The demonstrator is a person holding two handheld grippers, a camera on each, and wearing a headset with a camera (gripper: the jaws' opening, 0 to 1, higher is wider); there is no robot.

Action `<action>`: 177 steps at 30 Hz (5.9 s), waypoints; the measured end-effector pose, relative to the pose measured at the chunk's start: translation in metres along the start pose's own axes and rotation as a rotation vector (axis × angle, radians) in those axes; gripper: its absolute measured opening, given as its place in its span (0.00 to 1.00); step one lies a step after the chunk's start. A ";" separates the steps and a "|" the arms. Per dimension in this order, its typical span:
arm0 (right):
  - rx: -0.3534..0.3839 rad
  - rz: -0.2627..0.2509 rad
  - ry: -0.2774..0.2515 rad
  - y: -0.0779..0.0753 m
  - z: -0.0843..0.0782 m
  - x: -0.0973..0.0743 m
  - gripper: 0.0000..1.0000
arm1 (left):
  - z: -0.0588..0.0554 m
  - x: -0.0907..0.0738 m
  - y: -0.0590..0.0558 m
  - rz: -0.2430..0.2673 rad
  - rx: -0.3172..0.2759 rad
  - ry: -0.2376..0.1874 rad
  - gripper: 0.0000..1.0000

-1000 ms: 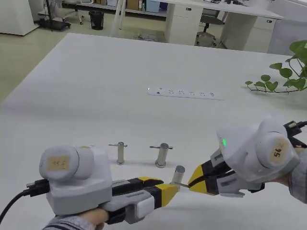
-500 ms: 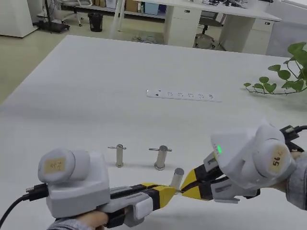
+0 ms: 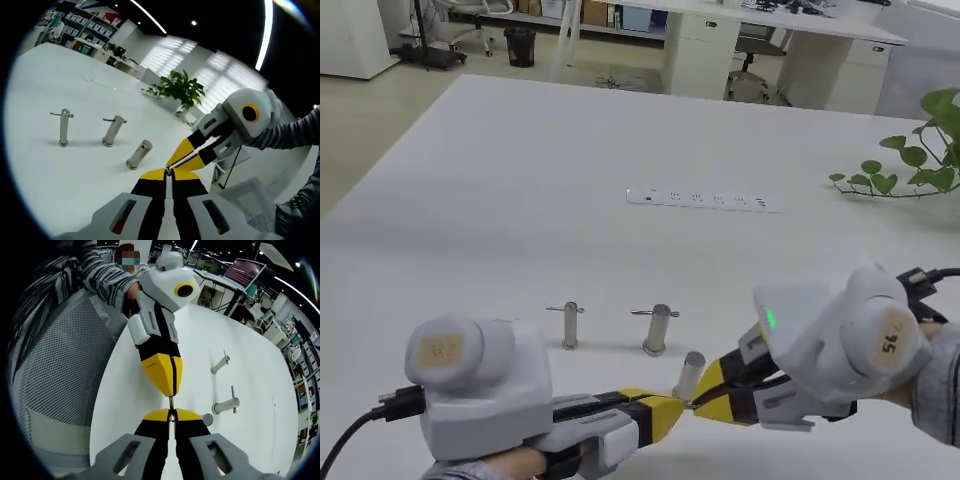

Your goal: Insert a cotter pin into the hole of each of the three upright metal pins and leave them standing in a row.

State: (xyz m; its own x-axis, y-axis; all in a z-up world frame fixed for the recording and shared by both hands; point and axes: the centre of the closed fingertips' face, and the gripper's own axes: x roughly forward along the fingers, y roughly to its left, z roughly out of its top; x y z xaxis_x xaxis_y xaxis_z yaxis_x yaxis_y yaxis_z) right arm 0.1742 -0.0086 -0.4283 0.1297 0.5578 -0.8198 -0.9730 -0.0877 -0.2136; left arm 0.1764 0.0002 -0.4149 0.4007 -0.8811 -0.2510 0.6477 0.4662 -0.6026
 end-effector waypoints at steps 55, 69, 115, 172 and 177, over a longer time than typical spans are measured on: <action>0.076 -0.071 0.072 -0.022 -0.044 -0.023 0.00 | 0.020 0.007 0.019 0.213 0.499 0.000 0.26; 0.082 -0.078 0.116 -0.038 -0.066 -0.019 0.00 | 0.011 0.031 0.043 0.278 0.496 0.060 0.26; 0.062 -0.037 0.147 -0.045 -0.068 -0.001 0.00 | -0.011 0.071 0.065 0.283 0.406 0.084 0.11; 0.128 -0.078 0.085 -0.049 -0.048 0.003 0.00 | -0.013 0.074 0.066 0.299 0.386 0.068 0.11; 0.126 -0.077 0.091 -0.049 -0.047 0.004 0.00 | -0.013 0.074 0.066 0.300 0.385 0.068 0.11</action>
State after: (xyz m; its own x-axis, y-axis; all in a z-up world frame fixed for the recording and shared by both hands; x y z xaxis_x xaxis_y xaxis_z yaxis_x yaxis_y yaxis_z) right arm 0.2318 -0.0403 -0.4461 0.2164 0.4815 -0.8493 -0.9749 0.0596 -0.2146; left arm 0.2406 -0.0355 -0.4829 0.5715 -0.7007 -0.4270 0.7079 0.6842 -0.1753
